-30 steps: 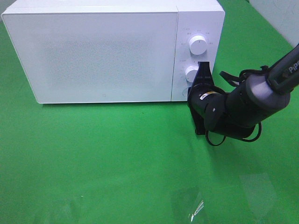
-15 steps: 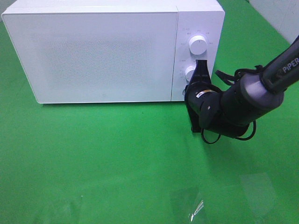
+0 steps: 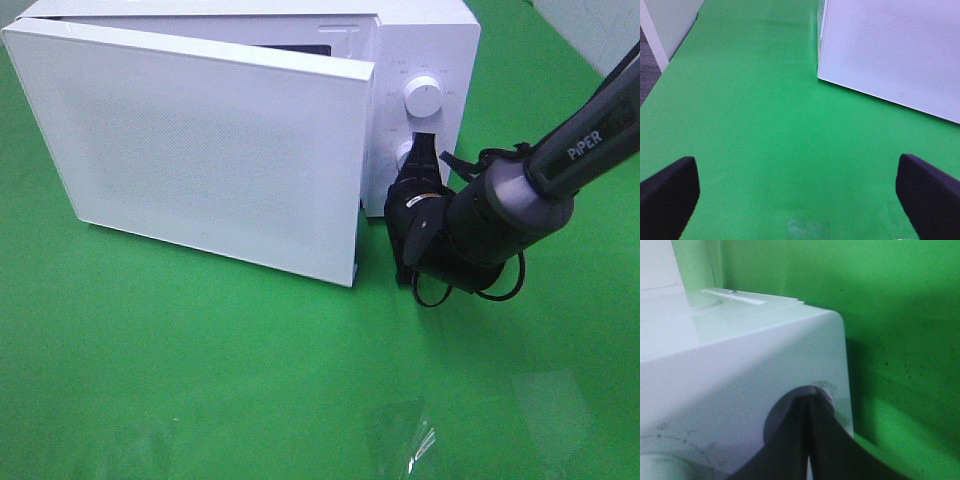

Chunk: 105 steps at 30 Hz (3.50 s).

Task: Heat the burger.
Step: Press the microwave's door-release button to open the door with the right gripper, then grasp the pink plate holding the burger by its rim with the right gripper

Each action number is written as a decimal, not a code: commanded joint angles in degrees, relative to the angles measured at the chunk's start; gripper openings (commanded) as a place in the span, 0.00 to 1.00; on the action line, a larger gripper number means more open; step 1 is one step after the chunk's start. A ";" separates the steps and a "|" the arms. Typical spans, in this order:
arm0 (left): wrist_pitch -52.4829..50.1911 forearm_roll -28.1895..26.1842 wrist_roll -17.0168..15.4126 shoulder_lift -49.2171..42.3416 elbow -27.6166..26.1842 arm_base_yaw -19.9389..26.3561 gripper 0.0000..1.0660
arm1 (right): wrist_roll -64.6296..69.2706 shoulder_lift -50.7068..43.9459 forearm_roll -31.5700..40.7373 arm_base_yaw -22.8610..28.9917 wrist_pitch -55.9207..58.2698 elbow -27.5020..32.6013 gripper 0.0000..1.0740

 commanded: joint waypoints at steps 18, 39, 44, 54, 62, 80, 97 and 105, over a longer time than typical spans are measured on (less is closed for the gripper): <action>0.11 0.00 0.23 -0.92 0.17 0.17 0.94 | -0.97 -0.86 -7.10 -2.75 -13.92 -5.96 0.00; 0.11 0.00 0.23 -0.92 0.17 0.17 0.94 | -0.69 -4.87 -13.29 -2.58 -7.79 -0.06 0.00; 0.11 0.00 0.23 -0.92 0.17 0.17 0.94 | -0.06 -6.07 -14.15 -0.63 -2.41 3.72 0.00; 0.11 0.00 0.23 -0.92 0.17 0.17 0.94 | 1.60 -8.37 -19.08 1.20 5.50 8.19 0.00; 0.11 0.00 0.23 -0.92 0.17 0.17 0.94 | -0.11 -11.75 -28.59 1.20 13.98 9.40 0.01; 0.11 0.00 0.23 -0.92 0.17 0.17 0.94 | -40.05 -24.41 -30.37 1.20 39.59 9.28 0.05; 0.11 0.00 0.23 -0.92 0.17 0.17 0.94 | -70.87 -32.37 -37.47 1.20 58.56 8.94 0.08; 0.11 0.00 0.23 -0.92 0.17 0.17 0.94 | -91.10 -34.09 -38.62 1.20 70.47 3.27 0.08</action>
